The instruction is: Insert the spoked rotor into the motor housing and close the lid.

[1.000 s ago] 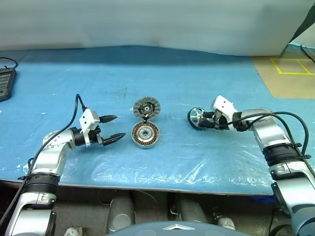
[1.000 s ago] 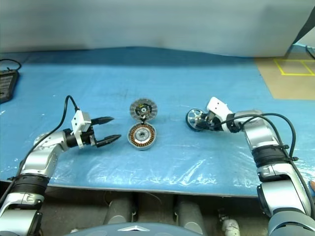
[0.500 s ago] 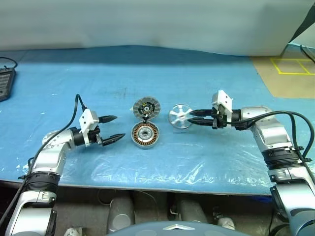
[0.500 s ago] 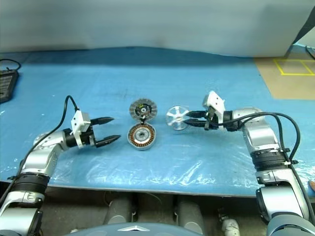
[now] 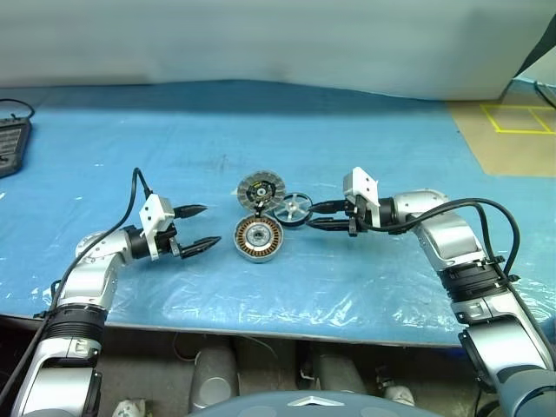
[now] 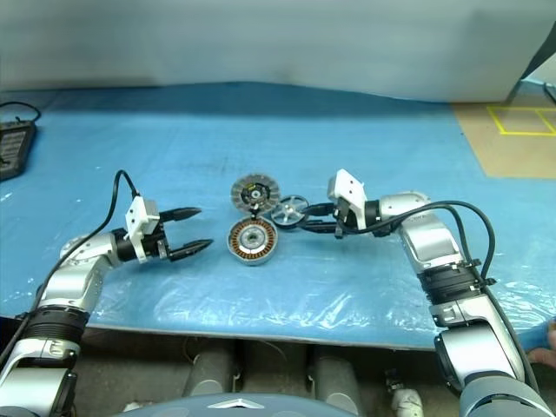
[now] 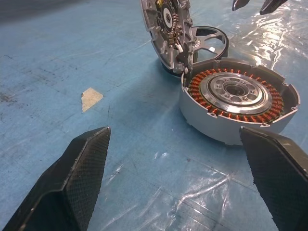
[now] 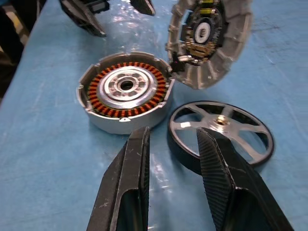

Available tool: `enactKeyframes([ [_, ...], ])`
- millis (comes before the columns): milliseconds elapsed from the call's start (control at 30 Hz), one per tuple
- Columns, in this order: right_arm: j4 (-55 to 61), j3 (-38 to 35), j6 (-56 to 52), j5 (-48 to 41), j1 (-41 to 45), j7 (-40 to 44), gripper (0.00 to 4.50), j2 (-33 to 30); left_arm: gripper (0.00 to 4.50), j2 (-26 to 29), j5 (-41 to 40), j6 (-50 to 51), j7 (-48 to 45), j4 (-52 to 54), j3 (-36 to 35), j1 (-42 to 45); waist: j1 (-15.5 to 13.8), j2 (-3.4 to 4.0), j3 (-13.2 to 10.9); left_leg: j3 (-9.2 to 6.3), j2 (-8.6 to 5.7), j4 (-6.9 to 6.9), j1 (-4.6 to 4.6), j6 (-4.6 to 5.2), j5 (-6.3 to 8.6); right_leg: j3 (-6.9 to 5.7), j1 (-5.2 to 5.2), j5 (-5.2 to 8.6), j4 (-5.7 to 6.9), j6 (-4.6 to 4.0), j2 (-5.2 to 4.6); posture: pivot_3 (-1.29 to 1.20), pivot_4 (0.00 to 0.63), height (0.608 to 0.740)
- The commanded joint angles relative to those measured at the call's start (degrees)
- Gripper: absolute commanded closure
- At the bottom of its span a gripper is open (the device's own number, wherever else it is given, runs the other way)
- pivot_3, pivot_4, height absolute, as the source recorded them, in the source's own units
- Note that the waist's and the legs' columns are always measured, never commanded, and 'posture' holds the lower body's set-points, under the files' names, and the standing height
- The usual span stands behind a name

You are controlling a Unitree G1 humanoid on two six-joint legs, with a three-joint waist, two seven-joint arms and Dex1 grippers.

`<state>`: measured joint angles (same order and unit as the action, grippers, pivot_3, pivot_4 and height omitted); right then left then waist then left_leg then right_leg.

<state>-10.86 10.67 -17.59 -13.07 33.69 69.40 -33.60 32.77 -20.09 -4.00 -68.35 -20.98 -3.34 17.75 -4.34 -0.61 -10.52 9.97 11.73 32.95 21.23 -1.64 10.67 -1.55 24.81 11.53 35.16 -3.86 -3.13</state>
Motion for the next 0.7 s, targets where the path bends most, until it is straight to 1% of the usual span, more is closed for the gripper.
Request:
enactKeyframes([
  [33,-0.8,-1.5,1.8,0.5,2.6,-1.2,2.94,-0.1,0.0,0.4,-0.5,-0.5,0.3,1.5,-1.2,0.0,0.1,0.0,0.0,0.0,0.0,0.0,0.0,0.0,0.0,0.0,0.0,0.0,0.0,0.0,0.0,0.0,0.15,0.74],
  [400,-10.6,2.5,7.4,6.7,8.2,-3.4,2.94,5.3,0.0,0.2,-0.2,-0.2,0.7,1.2,-0.7,0.6,0.3,0.0,0.0,0.0,0.01,0.0,0.0,0.0,0.0,0.0,0.02,0.0,0.04,0.0,0.01,0.0,0.15,0.74],
  [700,-15.8,4.4,11.3,11.6,9.1,-5.2,2.94,6.1,0.0,0.4,-0.2,0.2,1.7,2.7,-0.9,-0.7,0.3,0.0,0.0,0.0,0.01,0.02,0.02,-0.01,0.0,0.0,0.02,0.0,0.04,-0.01,0.0,0.0,0.15,0.74],
])
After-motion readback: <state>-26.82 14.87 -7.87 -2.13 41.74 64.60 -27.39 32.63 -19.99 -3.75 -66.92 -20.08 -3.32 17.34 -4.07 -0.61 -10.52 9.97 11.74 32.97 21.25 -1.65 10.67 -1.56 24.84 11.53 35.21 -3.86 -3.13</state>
